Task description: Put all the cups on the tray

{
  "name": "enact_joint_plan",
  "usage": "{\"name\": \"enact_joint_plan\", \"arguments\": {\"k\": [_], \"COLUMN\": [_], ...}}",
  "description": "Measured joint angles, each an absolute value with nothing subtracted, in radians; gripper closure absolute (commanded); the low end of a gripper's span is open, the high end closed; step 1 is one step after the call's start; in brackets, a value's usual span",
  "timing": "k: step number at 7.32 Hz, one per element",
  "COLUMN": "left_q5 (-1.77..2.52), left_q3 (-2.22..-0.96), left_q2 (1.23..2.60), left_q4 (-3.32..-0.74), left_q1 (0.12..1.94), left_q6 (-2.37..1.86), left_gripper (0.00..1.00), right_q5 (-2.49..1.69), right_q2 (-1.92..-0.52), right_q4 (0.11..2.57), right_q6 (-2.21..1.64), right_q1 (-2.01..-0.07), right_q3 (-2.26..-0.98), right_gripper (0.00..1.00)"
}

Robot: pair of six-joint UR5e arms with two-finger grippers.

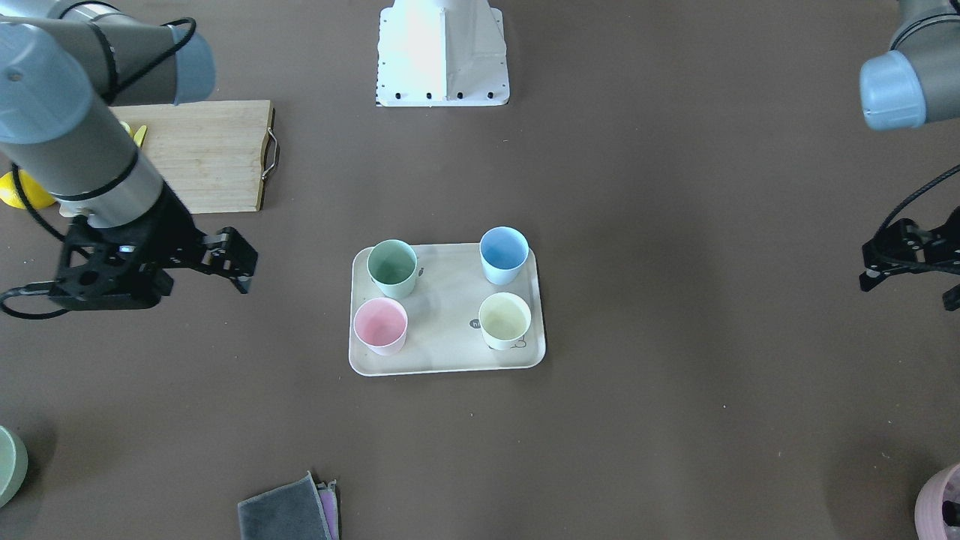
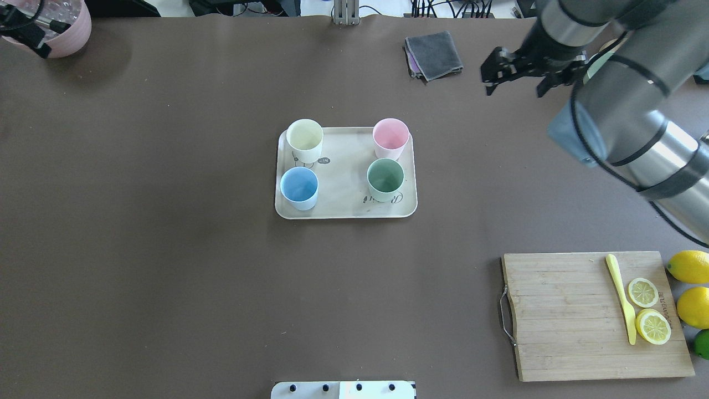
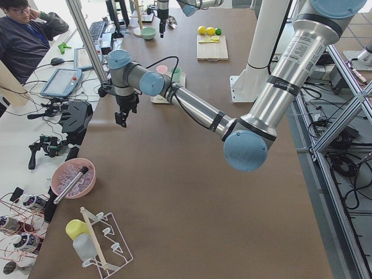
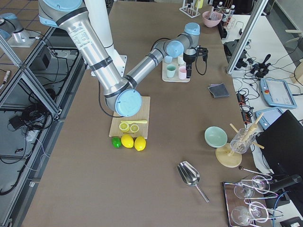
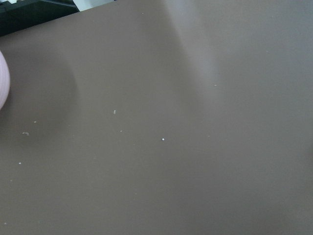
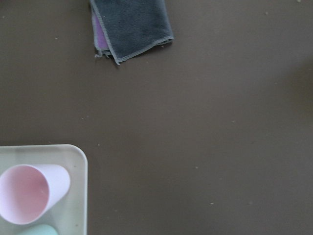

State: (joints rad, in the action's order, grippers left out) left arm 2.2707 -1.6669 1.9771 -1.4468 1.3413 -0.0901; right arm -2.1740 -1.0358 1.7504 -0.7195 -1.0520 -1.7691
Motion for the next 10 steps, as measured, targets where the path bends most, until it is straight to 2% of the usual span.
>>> {"name": "enact_joint_plan", "arguments": {"k": [3, 6, 8, 10], "left_q5": [2.279, 2.324, 2.363, 2.36], "left_q3": [-1.699, -1.742, -1.772, -1.79], "left_q2": [1.732, 1.534, 1.45, 1.443], "left_q4": [-1.455, -1.468, -1.469, -1.473], "left_q1": [1.446, 1.511, 1.532, 1.572], "left_q6": [0.119, 0.14, 0.137, 0.138], "left_gripper": [0.02, 0.02, 0.02, 0.02], "right_q5": [-2.295, -2.296, -2.302, -2.303], "right_q2": [-1.302, -1.598, -1.668, -1.679], "right_q4": [1.846, 1.81, 1.769, 1.762], "right_q6": [-0.195, 0.048, 0.07, 0.07], "right_q1": [-1.367, -1.489, -1.498, -1.499], "right_q3": [-1.829, -1.853, -1.846, -1.846], "right_gripper": [0.0, 0.0, 0.0, 0.0]}}
